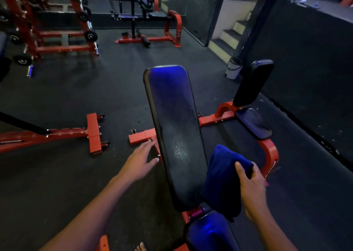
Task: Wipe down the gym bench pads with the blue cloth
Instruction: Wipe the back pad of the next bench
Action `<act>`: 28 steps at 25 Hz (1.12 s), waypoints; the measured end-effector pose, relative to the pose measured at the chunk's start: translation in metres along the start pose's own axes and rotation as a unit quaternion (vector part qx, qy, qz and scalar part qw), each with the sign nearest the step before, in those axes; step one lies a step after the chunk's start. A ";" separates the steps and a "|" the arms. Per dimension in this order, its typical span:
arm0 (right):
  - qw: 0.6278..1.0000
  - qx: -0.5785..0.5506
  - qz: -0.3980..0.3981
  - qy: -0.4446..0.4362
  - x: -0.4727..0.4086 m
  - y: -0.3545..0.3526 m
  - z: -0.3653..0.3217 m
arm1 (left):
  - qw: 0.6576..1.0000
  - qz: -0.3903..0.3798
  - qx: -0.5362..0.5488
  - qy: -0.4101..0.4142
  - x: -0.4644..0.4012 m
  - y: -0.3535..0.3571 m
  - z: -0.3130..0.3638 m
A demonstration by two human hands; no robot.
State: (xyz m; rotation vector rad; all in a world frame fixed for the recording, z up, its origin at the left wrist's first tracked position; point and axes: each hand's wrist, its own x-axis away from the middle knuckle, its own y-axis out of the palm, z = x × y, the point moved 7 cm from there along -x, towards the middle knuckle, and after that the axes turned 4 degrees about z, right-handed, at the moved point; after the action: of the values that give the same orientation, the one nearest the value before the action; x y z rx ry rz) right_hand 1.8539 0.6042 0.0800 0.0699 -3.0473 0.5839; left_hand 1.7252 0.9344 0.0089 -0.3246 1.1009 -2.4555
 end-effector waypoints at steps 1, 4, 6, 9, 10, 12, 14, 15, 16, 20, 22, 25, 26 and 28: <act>1.000 0.002 0.005 -0.003 -0.006 0.005 -0.009 | 1.000 0.016 0.004 0.008 -0.016 -0.008 0.000; 1.000 0.017 0.015 -0.005 -0.019 0.011 -0.028 | 0.999 0.039 0.000 0.023 -0.058 -0.016 -0.001; 1.000 0.017 0.026 -0.002 -0.031 0.008 -0.029 | 0.998 0.037 -0.022 0.038 -0.085 -0.009 0.002; 0.999 0.025 0.028 -0.002 -0.057 0.006 -0.027 | 0.994 0.051 -0.075 0.053 -0.128 -0.003 0.019; 0.999 0.021 0.023 -0.009 -0.069 0.010 -0.027 | 0.993 0.058 -0.090 0.057 -0.141 -0.004 0.025; 0.999 0.011 0.013 -0.029 -0.095 0.026 -0.029 | 0.988 0.072 -0.124 0.065 -0.165 -0.011 0.036; 0.999 -0.002 0.005 -0.051 -0.131 0.046 -0.037 | 0.980 0.083 -0.168 0.063 -0.194 -0.022 0.045; 0.998 -0.008 0.001 -0.060 -0.151 0.057 -0.040 | 0.976 0.092 -0.189 0.058 -0.210 -0.027 0.047; 0.998 -0.016 -0.006 -0.068 -0.173 0.070 -0.042 | 0.972 0.102 -0.207 0.054 -0.227 -0.029 0.046; 0.997 -0.011 -0.022 -0.072 -0.257 0.120 -0.027 | 0.937 0.118 -0.305 0.121 -0.315 -0.021 0.043; 0.998 0.000 -0.011 -0.064 -0.290 0.139 -0.011 | 0.901 0.096 -0.374 0.196 -0.362 -0.001 0.042; 0.999 0.013 0.000 -0.042 -0.334 0.164 0.017 | 0.869 0.101 -0.425 0.233 -0.415 0.030 0.028; 0.999 0.021 -0.004 -0.039 -0.346 0.174 0.027 | 0.862 0.114 -0.434 0.234 -0.422 0.039 0.019; 0.999 0.024 -0.016 -0.040 -0.368 0.199 0.045 | 0.849 0.157 -0.436 0.252 -0.432 0.045 0.008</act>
State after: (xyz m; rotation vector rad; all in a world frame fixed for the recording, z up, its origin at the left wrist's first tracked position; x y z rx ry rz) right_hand 2.2101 0.7855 -0.0517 0.1472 -3.1021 0.6671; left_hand 2.1220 1.1056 -0.0359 0.2630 2.2604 -1.6320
